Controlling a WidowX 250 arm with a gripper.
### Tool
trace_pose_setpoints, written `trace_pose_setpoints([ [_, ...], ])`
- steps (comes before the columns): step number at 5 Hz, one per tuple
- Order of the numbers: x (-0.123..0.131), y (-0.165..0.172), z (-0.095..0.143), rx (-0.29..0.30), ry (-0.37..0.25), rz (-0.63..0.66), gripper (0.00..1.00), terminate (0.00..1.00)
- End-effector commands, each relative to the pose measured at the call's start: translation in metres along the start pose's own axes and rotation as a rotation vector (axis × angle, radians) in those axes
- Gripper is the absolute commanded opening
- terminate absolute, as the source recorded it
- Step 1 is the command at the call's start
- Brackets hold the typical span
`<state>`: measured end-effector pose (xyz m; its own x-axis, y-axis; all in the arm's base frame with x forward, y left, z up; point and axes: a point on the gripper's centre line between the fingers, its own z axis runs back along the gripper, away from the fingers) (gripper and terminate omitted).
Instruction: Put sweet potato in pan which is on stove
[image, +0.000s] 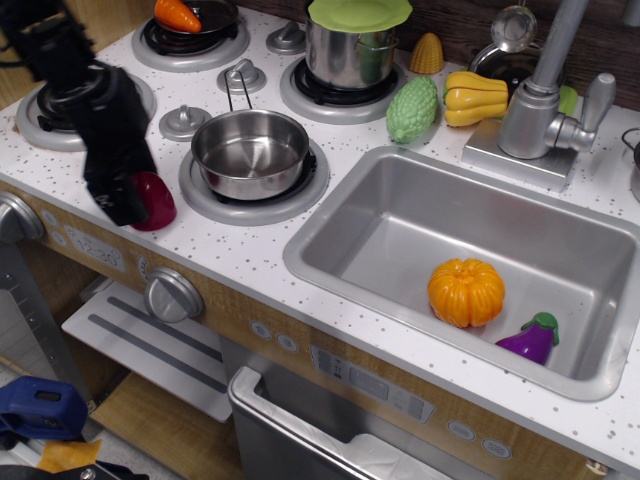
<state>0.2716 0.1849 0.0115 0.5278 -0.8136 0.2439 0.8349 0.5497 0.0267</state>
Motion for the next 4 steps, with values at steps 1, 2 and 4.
trace_pose_setpoints([
  [1, -0.006, 0.009, 0.002, 0.050, -0.028, -0.025, 1.00, 0.00],
  [2, -0.006, 0.009, -0.002, 0.053, -0.063, -0.024, 1.00, 0.00],
  [4, 0.017, 0.009, 0.004, 0.061, -0.088, -0.022, 1.00, 0.00],
])
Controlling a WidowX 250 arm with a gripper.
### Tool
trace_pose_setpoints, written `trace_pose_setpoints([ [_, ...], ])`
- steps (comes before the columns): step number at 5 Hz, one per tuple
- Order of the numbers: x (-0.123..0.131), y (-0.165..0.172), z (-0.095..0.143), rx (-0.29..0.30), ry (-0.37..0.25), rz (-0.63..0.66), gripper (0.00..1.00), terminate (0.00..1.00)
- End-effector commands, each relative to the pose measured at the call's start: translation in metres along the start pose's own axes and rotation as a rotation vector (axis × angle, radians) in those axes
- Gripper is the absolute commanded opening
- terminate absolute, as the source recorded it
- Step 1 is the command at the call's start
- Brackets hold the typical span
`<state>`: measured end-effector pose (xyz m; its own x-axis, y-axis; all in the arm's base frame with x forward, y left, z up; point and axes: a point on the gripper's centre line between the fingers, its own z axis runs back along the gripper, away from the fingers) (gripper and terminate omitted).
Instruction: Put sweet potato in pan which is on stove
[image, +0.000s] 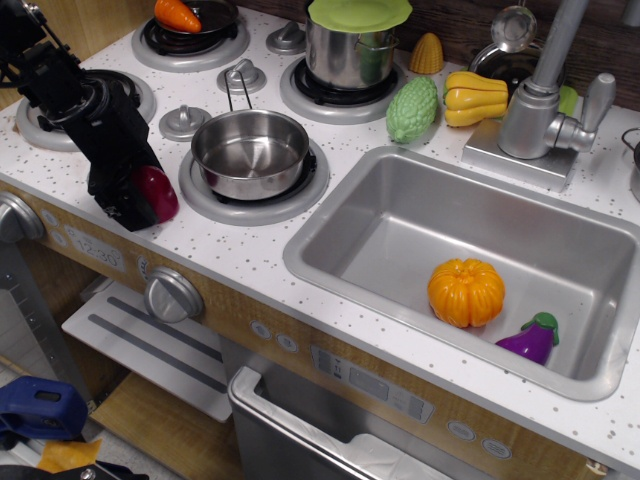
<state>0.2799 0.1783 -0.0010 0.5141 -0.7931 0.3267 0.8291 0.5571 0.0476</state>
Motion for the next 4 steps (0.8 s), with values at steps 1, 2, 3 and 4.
trace_pose_setpoints([
  [1, 0.024, 0.005, 0.025, 0.034, -0.005, -0.023, 1.00, 0.00],
  [2, 0.032, 0.007, 0.037, 0.049, 0.016, -0.039, 0.00, 0.00],
  [3, 0.047, 0.006, 0.056, 0.111, 0.086, -0.049, 0.00, 0.00],
  [4, 0.062, 0.011, 0.069, 0.126, 0.129, -0.059, 0.00, 0.00],
])
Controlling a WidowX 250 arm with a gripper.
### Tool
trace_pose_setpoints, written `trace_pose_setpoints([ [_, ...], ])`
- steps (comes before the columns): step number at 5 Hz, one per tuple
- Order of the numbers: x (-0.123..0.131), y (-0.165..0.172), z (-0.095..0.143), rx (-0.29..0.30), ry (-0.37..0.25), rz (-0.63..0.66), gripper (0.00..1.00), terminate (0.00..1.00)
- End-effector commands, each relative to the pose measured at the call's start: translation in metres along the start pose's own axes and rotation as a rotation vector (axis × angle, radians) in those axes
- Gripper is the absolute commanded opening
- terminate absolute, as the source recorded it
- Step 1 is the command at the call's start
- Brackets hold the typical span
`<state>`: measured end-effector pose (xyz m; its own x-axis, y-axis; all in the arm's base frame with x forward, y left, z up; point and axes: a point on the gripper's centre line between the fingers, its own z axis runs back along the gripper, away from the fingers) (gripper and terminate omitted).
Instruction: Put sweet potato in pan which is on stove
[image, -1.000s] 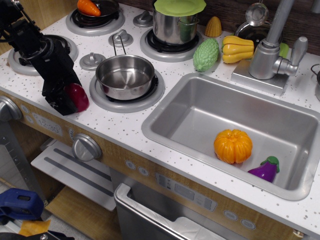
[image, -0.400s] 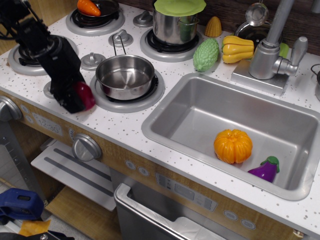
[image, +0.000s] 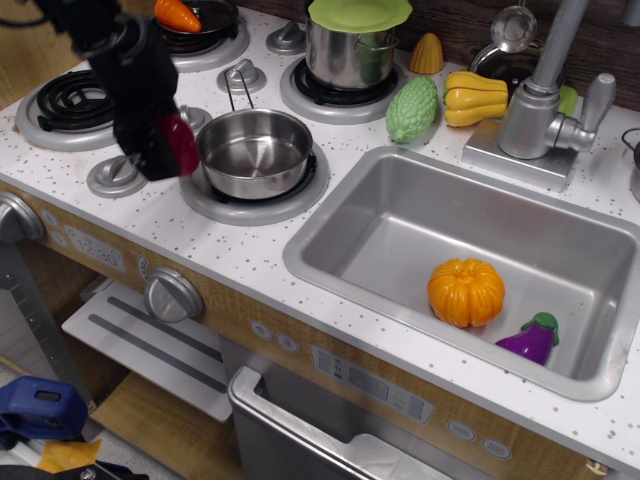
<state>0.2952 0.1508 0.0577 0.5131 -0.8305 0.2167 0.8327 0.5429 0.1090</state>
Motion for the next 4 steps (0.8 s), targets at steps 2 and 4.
trace_pose_setpoints([
  [2, 0.042, 0.029, 0.024, 0.111, 0.014, -0.052, 0.00, 0.00],
  [4, 0.052, 0.032, -0.006, 0.114, -0.078, -0.042, 0.00, 0.00],
])
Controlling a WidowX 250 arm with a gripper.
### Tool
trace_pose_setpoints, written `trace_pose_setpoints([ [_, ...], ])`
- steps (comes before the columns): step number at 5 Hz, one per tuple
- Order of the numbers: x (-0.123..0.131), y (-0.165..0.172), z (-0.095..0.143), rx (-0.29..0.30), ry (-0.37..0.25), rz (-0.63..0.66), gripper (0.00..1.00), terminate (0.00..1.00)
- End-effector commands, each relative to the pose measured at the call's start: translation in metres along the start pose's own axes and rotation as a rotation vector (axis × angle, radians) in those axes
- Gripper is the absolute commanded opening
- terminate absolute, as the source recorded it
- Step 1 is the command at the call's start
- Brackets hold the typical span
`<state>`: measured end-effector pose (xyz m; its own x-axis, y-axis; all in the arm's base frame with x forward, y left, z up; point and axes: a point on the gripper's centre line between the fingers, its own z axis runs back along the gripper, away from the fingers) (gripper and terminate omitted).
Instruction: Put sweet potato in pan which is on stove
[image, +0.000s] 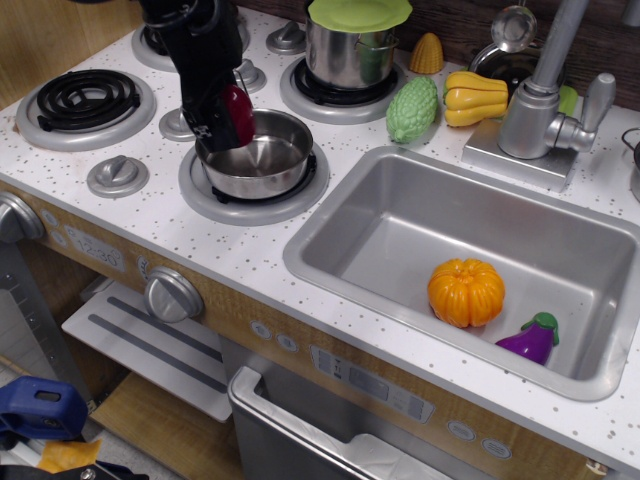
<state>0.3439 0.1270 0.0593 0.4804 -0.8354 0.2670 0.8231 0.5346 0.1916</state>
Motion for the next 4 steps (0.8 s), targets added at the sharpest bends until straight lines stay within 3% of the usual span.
trace_pose_setpoints([
  [1, 0.0061, 0.0058, -0.0026, 0.035, -0.043, -0.023, 1.00, 0.00],
  [3, 0.0070, 0.0095, 0.0000, 0.014, -0.061, -0.027, 1.00, 0.00],
  [4, 0.0070, 0.0095, 0.0000, 0.014, -0.061, -0.027, 1.00, 1.00],
])
